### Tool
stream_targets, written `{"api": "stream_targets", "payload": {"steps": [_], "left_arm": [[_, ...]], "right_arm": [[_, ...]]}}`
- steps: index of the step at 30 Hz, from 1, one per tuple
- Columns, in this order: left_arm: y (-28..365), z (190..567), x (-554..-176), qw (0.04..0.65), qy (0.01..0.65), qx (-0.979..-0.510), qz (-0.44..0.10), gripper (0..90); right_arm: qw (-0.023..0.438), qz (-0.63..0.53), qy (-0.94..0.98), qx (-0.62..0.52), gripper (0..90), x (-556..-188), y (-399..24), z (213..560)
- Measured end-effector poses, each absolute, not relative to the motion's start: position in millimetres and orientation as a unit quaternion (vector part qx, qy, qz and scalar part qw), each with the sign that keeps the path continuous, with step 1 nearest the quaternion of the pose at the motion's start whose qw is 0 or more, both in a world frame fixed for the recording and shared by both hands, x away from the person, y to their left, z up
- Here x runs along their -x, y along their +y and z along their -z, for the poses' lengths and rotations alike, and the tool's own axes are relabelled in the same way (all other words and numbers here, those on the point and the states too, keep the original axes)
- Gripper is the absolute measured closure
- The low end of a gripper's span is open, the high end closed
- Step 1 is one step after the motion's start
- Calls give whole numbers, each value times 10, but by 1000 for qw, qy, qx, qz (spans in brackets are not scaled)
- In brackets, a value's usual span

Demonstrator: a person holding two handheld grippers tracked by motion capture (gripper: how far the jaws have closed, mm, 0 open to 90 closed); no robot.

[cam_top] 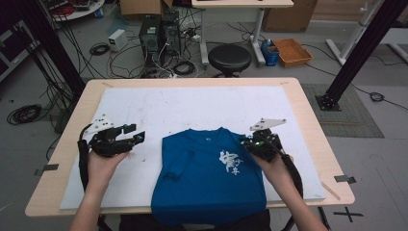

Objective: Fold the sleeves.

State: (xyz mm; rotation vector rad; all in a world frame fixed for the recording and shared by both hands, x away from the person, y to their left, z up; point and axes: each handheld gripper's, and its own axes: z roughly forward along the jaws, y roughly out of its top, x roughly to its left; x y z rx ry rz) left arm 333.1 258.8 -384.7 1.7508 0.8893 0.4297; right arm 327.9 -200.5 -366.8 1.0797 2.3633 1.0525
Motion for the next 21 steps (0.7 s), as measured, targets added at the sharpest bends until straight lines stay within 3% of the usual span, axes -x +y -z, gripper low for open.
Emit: {"api": "stream_targets", "payload": {"steps": [7, 9, 11, 20, 21], "left_arm": [[2541, 3885, -3351, 528, 370, -744, -174, 450], [2531, 3889, -3353, 527, 369, -746, -173, 450], [2521, 3893, -3353, 527, 370, -746, -173, 450], [2512, 3899, -3358, 525, 370, -747, -171, 450], [2509, 3899, -3357, 524, 370, -748, -172, 450]], "right_arm": [[170, -343, 848, -365, 890, -3331, -1666, 3844], [169, -346, 848, -363, 817, -3378, -1599, 3908], [169, -350, 846, -364, 802, -3383, -1604, 3912], [172, -386, 808, -410, 683, -3186, -2174, 3848], [172, -387, 799, -428, 594, -3146, -2332, 3886]]}}
